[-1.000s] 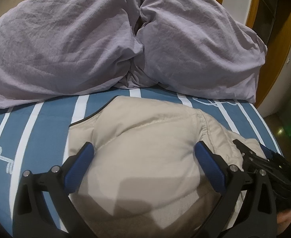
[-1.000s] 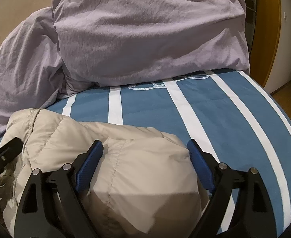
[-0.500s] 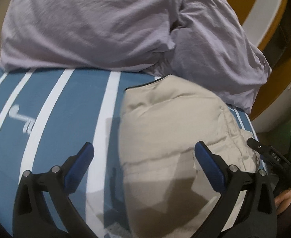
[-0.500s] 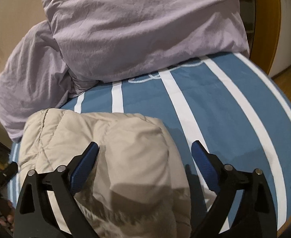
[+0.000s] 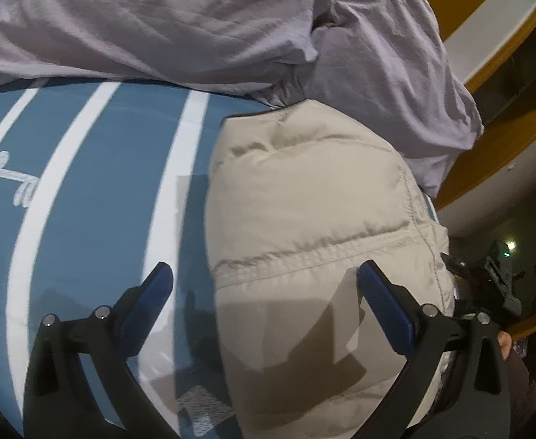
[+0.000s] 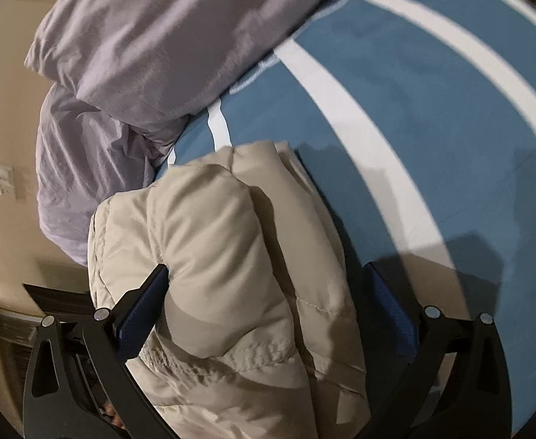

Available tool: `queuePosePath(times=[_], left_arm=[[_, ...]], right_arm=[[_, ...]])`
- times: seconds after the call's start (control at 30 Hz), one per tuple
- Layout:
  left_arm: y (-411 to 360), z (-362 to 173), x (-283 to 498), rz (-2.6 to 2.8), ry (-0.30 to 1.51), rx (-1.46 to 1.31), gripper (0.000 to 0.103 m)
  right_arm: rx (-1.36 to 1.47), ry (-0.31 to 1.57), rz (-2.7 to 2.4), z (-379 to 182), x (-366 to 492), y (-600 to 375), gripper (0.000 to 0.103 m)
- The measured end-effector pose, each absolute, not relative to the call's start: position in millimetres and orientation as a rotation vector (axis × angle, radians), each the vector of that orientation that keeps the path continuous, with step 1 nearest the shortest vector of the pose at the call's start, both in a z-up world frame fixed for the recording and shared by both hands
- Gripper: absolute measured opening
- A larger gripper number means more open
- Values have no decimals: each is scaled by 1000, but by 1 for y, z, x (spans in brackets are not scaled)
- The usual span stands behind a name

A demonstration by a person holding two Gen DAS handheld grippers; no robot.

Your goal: Fold large clothes

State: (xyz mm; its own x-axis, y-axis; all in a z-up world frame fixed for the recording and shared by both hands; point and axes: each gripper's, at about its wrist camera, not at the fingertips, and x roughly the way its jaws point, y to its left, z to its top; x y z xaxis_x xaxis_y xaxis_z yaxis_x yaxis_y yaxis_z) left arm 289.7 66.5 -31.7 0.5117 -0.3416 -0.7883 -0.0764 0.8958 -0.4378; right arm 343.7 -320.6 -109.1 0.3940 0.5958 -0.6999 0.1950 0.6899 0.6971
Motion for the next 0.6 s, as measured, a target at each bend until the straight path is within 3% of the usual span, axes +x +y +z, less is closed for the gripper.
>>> queuePosePath(times=[0.6], left_arm=[[81, -75, 317, -314, 1094, -773, 101]], right_arm=[[941, 1240, 485, -132, 360, -307, 100]])
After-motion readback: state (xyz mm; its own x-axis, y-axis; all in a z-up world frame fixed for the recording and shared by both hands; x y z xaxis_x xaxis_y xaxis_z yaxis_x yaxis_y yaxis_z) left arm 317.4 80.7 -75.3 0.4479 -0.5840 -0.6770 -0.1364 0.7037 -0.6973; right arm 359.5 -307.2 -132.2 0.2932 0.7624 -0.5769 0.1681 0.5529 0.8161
